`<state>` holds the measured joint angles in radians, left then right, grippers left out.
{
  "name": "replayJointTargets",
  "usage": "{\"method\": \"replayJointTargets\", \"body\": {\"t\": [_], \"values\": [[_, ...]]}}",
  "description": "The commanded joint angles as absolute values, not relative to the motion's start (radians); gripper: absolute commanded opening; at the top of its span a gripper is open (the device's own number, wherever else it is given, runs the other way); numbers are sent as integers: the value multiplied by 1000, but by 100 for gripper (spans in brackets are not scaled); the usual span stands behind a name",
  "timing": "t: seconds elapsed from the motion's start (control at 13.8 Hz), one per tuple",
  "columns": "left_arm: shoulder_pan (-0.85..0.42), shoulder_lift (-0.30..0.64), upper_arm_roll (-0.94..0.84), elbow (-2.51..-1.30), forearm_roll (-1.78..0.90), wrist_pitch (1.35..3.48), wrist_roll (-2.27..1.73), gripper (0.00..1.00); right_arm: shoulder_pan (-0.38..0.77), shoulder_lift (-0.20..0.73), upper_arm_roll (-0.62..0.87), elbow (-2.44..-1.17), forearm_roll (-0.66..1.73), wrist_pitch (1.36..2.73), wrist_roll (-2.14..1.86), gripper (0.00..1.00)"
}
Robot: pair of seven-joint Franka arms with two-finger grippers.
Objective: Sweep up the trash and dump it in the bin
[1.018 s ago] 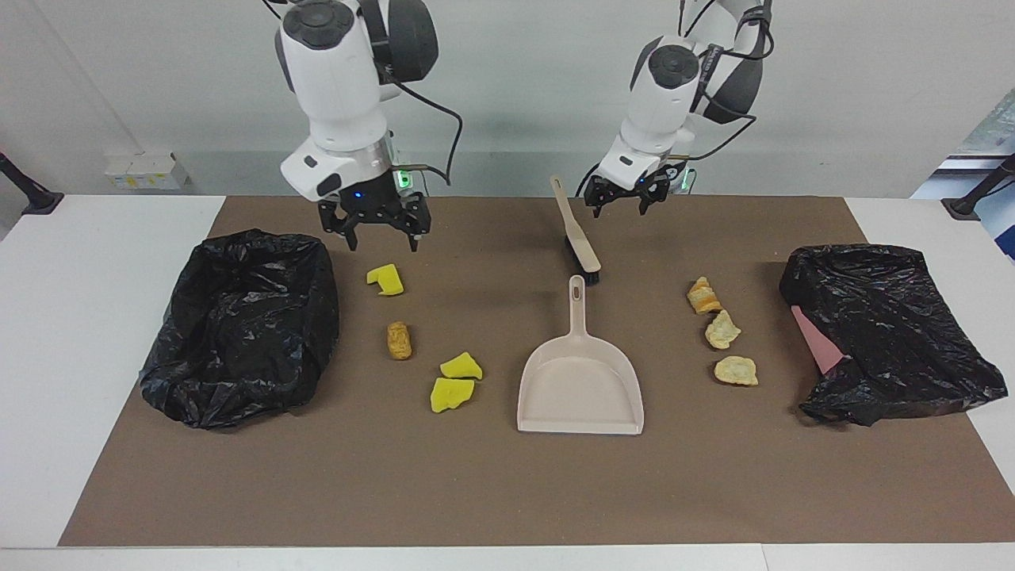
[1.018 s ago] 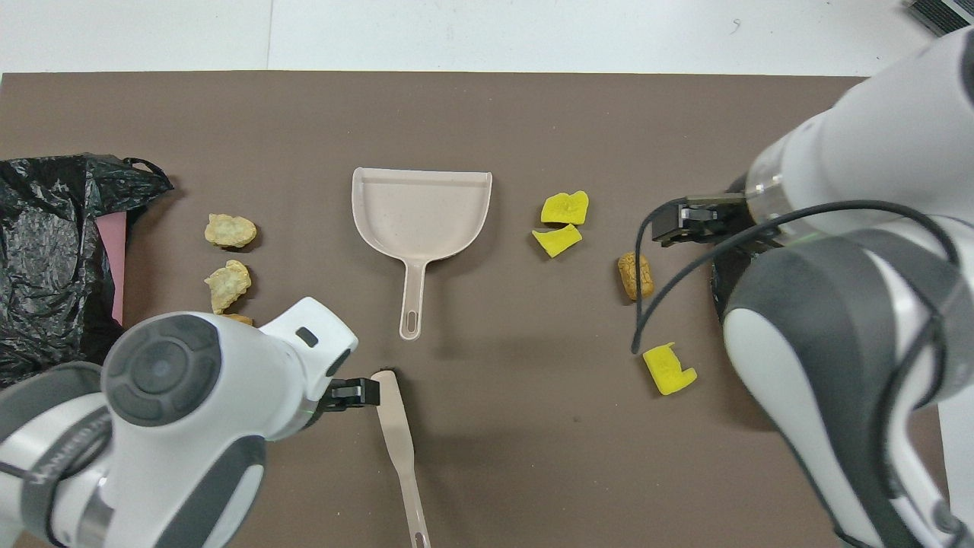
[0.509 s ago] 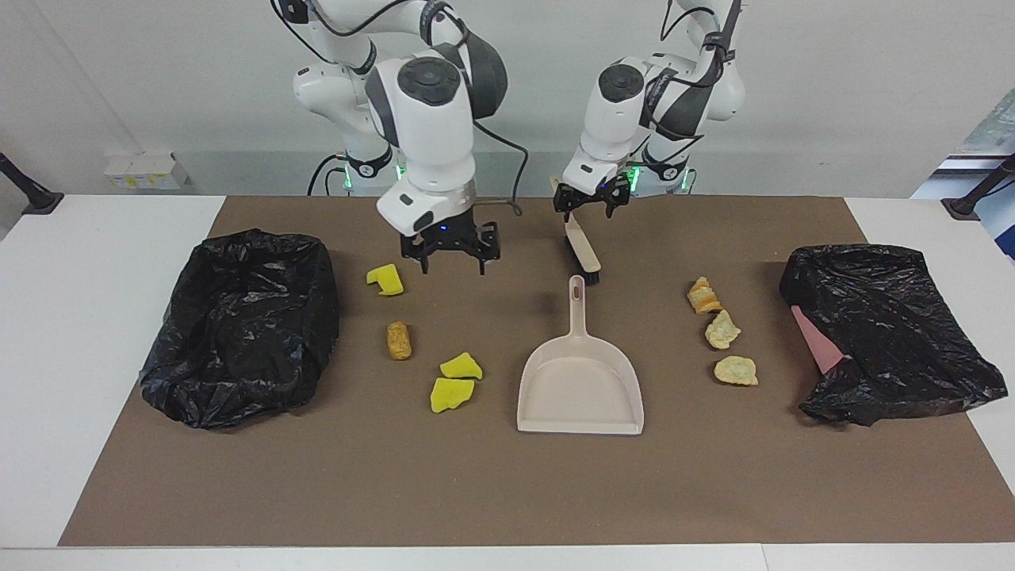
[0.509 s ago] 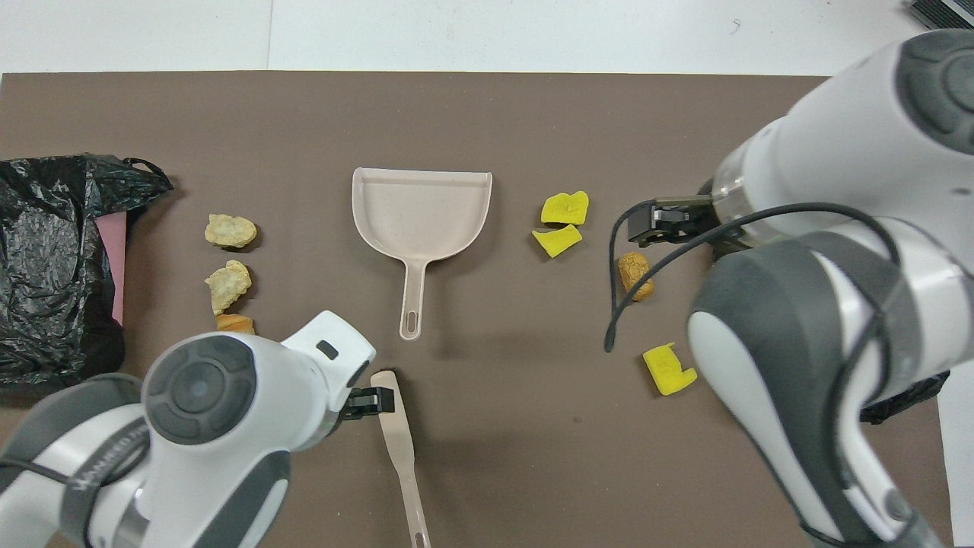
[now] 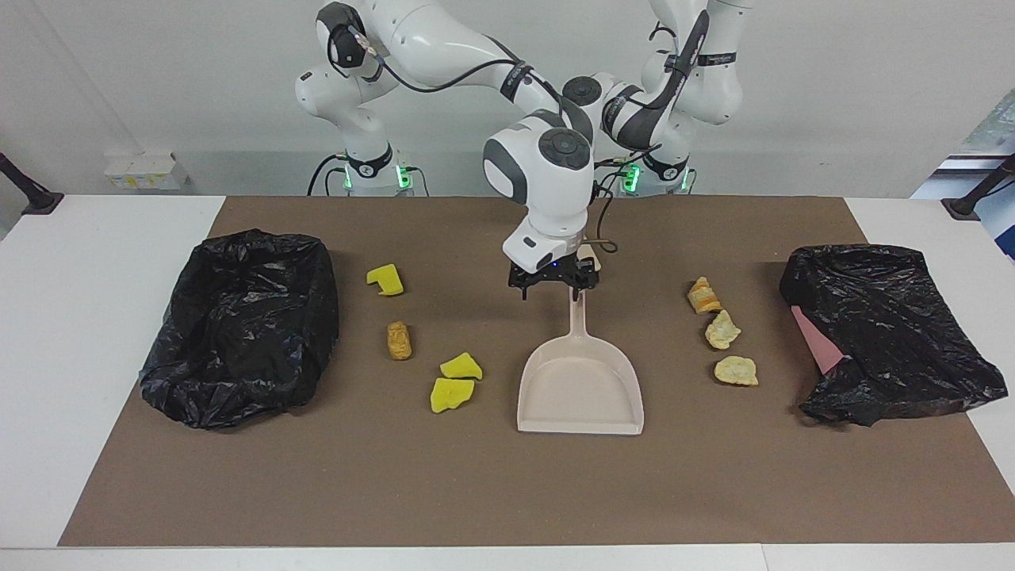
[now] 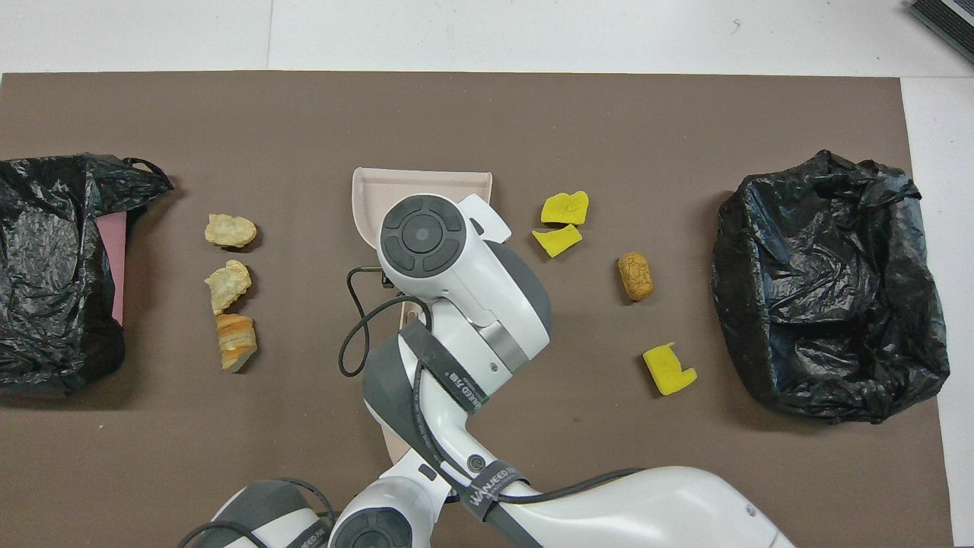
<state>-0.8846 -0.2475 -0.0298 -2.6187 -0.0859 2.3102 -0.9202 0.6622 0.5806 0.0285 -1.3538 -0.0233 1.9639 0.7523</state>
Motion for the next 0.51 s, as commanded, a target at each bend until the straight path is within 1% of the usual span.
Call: {"method": "replayJointTargets", "body": {"t": [0.0, 0.15, 0.22, 0.36, 0.44], "values": [[-881, -291, -11, -2642, -94, 2286, -927, 0, 684, 678, 23, -1238, -41, 1957, 782, 100], [-824, -327, -11, -2643, -92, 2260, -916, 0, 692, 687, 26, -1232, -40, 1957, 782, 100], [-801, -351, -11, -2645, -91, 2241, -905, 0, 692, 689, 28, -1232, -38, 1957, 782, 97], [-732, -389, -11, -2646, -89, 2197, -829, 0, 693, 706, 28, -1229, -38, 1962, 784, 87], [-701, -402, -11, -2648, -89, 2174, -784, 0, 693, 709, 29, -1229, -38, 1965, 782, 86]]}}
